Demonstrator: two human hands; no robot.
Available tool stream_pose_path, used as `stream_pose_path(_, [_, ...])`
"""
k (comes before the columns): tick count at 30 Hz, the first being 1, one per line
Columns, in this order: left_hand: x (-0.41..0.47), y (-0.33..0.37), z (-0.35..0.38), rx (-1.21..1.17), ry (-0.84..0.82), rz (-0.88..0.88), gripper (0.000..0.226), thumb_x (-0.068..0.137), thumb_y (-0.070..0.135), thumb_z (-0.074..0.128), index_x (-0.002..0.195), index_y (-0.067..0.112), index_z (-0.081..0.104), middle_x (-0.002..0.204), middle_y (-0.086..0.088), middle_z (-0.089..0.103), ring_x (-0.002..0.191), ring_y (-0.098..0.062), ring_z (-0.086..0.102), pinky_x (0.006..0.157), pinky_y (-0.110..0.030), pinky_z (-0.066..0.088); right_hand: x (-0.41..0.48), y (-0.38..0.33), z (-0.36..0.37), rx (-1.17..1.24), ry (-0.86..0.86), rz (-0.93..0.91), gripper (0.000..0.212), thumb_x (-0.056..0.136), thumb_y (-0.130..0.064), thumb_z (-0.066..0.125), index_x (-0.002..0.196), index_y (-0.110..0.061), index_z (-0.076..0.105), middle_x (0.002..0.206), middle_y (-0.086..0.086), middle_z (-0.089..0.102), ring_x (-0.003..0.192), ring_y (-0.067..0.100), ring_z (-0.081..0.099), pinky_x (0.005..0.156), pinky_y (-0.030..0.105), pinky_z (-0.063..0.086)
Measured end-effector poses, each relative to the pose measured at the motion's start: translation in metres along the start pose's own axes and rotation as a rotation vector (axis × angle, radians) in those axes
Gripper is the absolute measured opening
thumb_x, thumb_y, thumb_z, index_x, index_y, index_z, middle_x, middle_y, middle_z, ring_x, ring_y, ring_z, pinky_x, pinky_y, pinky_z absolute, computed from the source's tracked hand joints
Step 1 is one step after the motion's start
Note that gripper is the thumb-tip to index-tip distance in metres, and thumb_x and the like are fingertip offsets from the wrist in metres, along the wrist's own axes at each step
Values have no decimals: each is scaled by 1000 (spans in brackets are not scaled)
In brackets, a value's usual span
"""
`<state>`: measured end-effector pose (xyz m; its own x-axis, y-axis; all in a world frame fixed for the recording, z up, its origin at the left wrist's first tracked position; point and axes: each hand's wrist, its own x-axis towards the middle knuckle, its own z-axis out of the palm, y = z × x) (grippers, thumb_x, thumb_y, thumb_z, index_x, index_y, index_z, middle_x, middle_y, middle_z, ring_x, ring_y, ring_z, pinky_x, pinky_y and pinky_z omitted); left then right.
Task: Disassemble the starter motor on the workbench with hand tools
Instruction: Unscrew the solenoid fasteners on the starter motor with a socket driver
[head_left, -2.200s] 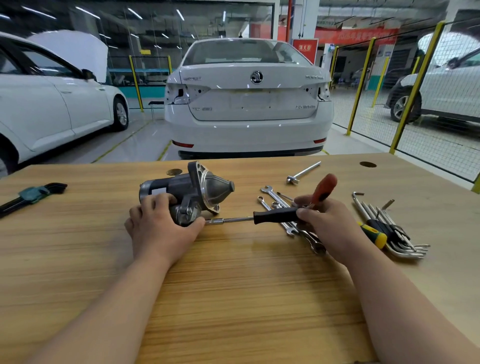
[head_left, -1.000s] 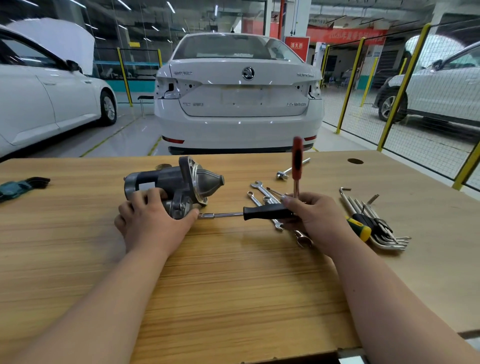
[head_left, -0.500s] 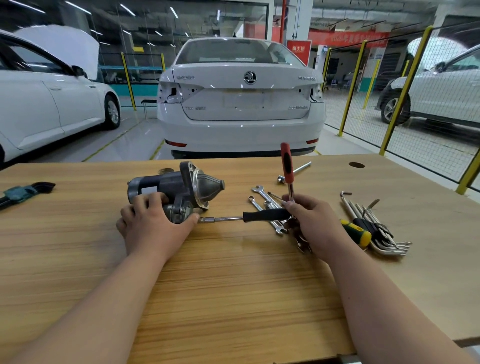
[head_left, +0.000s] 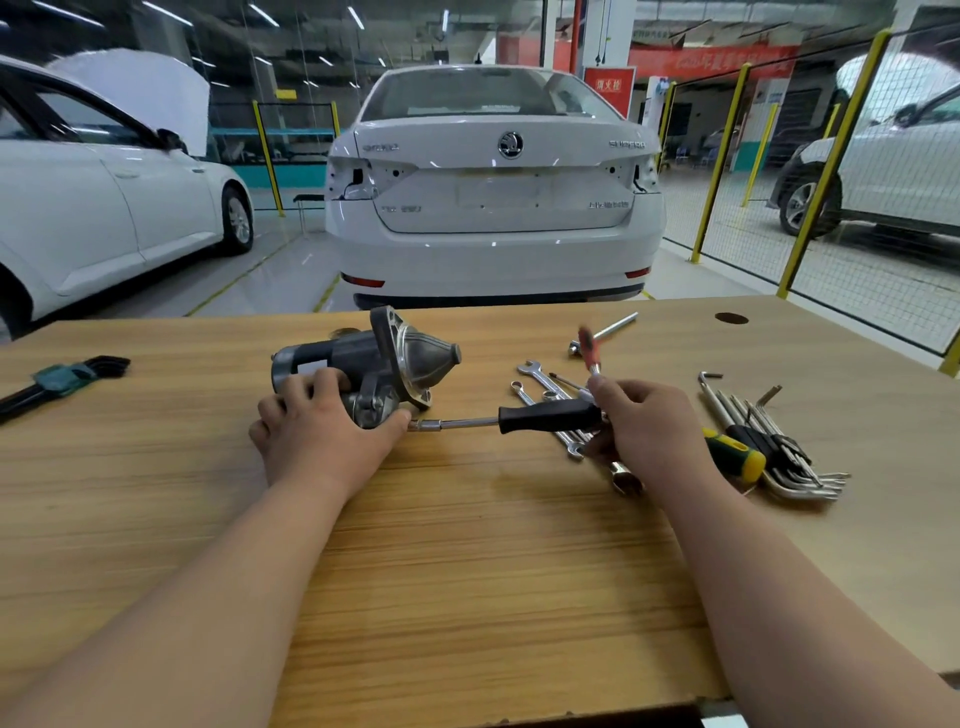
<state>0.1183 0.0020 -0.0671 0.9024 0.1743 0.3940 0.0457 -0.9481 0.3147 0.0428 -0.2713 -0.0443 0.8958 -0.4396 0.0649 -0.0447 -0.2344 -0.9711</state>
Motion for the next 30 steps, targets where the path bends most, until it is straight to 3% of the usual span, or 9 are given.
stream_pose_path(2, [0,0,-1,13,-23,3,80,63,85,47,121,31,33,131,-5,32,117,-31,31,95,-43,30,-1,-1,1,-128,23,0,33,98,-51,53,90,-23,68,51,5,66,39,12,59,39,25,46])
stream_pose_path(4, [2,0,-2,19,-48,-5,84,62,86,48,123,30,33,132,-7,32,118,-33,31,96,-44,29,-1,0,1,-181,28,-46,30,99,-46,52,100,-23,70,54,2,64,37,8,55,35,19,38])
stream_pose_path(8, [6,-1,-2,2,-56,-25,87,58,87,48,123,30,35,132,-8,34,118,-33,32,94,-44,30,0,2,0,-118,10,-137,25,99,-32,58,122,-27,65,83,-2,68,47,5,57,43,20,46])
stream_pose_path(15, [5,-1,-2,-44,-34,-31,84,57,84,51,120,31,36,130,-6,35,117,-31,31,93,-44,29,3,5,-1,41,-14,-155,20,95,-17,61,111,-27,67,97,-1,69,72,17,65,68,34,53])
stream_pose_path(20, [1,-2,2,-67,-16,-36,80,57,87,47,115,34,35,128,-2,33,115,-29,30,92,-44,29,0,5,-2,25,-46,-139,27,87,-6,63,94,-32,71,83,4,72,68,17,64,57,27,51])
stream_pose_path(25, [4,1,1,-68,-26,-55,80,59,86,51,117,34,36,130,-2,32,116,-29,29,90,-44,29,1,3,-5,114,-73,-124,26,87,-5,66,91,-30,72,84,2,74,81,22,70,76,39,56])
stream_pose_path(30, [4,3,0,-70,-10,-50,84,58,86,53,120,31,39,130,-3,34,116,-31,31,92,-45,30,4,5,-5,185,-82,-83,11,90,-12,69,99,-19,70,73,-1,74,60,16,66,57,26,56])
